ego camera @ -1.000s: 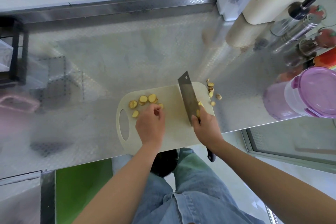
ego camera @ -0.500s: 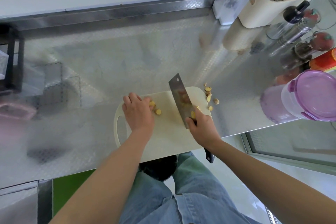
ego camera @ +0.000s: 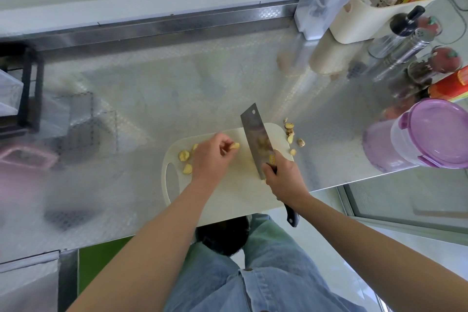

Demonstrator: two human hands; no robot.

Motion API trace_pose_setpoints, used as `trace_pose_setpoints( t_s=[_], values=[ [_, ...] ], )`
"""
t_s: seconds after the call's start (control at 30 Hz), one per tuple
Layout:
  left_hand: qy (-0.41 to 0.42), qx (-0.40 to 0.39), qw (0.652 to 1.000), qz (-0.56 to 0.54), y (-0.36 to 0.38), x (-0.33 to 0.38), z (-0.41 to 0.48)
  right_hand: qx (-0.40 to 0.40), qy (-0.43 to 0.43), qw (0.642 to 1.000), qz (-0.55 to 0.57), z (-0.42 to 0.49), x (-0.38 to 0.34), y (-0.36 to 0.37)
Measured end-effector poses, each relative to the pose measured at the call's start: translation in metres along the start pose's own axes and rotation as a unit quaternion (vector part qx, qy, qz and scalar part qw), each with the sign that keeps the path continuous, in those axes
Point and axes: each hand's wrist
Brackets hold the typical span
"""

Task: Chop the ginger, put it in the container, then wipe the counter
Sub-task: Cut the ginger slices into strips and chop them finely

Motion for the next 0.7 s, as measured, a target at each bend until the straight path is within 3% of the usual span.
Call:
trace_pose_setpoints(
  t_s=[0.13, 0.23, 0.33, 0.47, 0.7],
  values=[
    [-0.014, -0.111, 0.993, 0.024, 0.019, -0.003, -0.019, 0.000, -0.006, 1.000, -0.011, -0.005, 0.004, 0.000],
    [-0.001, -0.083, 0.992, 0.100, 0.029, -0.010, -0.033, -0.001, -0.016, 1.000, -0.024, -0.010, 0.010, 0.000],
    [0.020, -0.046, 0.993, 0.110, 0.030, -0.009, -0.041, -0.002, -0.022, 0.999, -0.027, -0.013, 0.013, 0.001],
    [0.044, -0.073, 0.981, 0.173, 0.029, -0.010, -0.042, -0.007, -0.028, 0.998, -0.047, -0.017, 0.012, 0.003],
    [0.054, -0.062, 0.984, 0.161, 0.036, -0.010, -0.044, -0.023, -0.069, 0.993, -0.092, -0.023, 0.011, 0.009]
  ],
)
Point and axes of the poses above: each hand's wrist, its own z-axis towards the middle knuckle, its own y-axis out of the palm, x = y × z, and after that the axes turned 6 degrees about -z, right-handed
